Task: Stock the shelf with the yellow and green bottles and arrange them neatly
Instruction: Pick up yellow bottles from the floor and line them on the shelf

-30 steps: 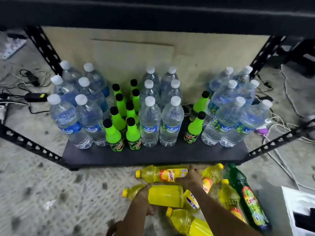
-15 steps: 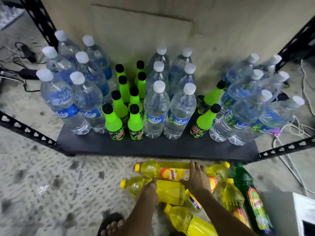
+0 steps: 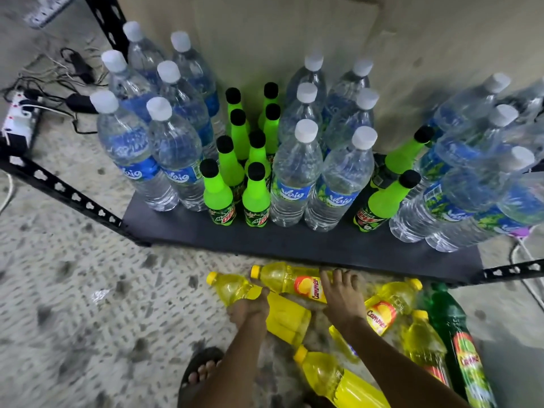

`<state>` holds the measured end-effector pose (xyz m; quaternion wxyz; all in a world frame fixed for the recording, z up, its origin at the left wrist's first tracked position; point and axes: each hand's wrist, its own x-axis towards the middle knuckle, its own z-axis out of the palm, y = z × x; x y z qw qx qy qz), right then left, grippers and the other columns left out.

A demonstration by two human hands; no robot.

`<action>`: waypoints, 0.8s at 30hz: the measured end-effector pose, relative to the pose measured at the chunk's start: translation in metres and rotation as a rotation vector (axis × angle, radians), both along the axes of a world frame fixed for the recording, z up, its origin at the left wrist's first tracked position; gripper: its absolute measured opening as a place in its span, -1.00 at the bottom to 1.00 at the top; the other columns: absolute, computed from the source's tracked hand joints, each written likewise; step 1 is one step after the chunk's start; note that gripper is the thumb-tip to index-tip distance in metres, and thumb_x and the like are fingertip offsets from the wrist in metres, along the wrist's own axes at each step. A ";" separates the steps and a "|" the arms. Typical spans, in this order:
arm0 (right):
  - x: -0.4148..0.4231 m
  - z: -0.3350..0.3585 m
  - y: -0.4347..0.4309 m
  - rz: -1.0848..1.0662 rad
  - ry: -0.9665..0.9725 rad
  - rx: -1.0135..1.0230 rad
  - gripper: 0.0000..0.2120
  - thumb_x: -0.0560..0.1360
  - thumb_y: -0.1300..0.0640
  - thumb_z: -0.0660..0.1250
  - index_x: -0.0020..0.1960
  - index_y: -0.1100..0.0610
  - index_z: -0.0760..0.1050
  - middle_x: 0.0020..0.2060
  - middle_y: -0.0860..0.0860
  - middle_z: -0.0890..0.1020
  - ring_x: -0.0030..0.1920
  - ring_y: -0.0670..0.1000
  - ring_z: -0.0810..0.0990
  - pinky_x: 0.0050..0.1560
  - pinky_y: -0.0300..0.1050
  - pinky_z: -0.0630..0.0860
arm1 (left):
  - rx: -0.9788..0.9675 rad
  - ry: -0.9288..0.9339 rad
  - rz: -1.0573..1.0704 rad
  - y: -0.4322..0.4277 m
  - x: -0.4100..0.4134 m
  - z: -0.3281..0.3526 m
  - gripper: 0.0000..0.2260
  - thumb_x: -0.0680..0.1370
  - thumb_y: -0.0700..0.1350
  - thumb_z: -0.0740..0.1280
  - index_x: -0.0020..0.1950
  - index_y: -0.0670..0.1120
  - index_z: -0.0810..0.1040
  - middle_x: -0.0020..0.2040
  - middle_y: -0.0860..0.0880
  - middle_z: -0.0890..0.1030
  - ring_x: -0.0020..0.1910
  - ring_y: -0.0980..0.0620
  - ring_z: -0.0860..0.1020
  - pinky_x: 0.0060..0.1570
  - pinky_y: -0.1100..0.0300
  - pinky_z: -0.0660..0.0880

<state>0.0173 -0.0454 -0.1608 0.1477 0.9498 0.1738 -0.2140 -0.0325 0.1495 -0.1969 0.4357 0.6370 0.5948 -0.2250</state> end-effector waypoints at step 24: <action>-0.013 0.053 0.022 -0.270 0.130 0.211 -0.25 0.26 -0.10 0.52 0.35 0.02 0.29 0.20 0.08 0.55 0.26 0.20 0.51 0.30 0.13 0.39 | 0.128 -0.197 -0.056 -0.001 -0.051 0.095 -0.26 0.28 0.07 0.61 0.33 -0.14 0.38 0.22 -0.22 0.59 0.21 -0.23 0.57 0.08 0.00 0.50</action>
